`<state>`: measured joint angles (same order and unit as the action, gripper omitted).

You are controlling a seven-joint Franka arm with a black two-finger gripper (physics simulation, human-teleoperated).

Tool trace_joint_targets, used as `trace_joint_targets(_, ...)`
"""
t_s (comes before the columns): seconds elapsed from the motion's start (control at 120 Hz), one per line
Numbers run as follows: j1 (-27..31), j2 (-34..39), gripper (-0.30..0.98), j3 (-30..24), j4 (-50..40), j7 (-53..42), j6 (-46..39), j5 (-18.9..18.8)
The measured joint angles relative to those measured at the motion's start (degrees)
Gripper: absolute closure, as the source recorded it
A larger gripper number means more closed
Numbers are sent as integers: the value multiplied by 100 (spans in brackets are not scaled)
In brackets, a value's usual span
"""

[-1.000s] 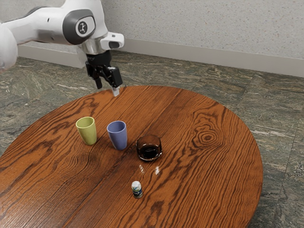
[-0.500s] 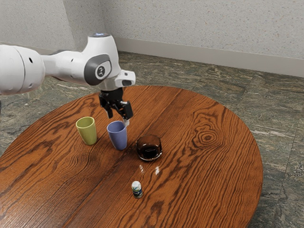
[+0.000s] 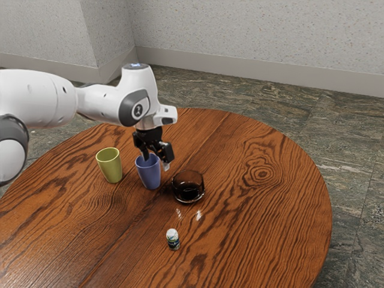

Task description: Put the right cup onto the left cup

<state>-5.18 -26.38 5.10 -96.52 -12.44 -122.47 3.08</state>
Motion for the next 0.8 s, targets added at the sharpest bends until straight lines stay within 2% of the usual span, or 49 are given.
trace_joint_targets(0.208, 8, -159, 1, 14, 16, 3, -82, 2)
trace_joint_targets(0.242, 7, -164, 6, 16, 16, 4, -89, 3)
trace_joint_targets(0.375, 7, -162, 42, 17, 17, -13, -173, -23)
trace_joint_targets(0.467, 9, -161, 57, 24, 15, -28, -211, -36)
trace_joint_targets(0.608, 15, -168, 69, 95, 0, -44, -241, -49)
trace_joint_targets(0.8, 17, -176, 75, 148, -9, -59, -263, -51)
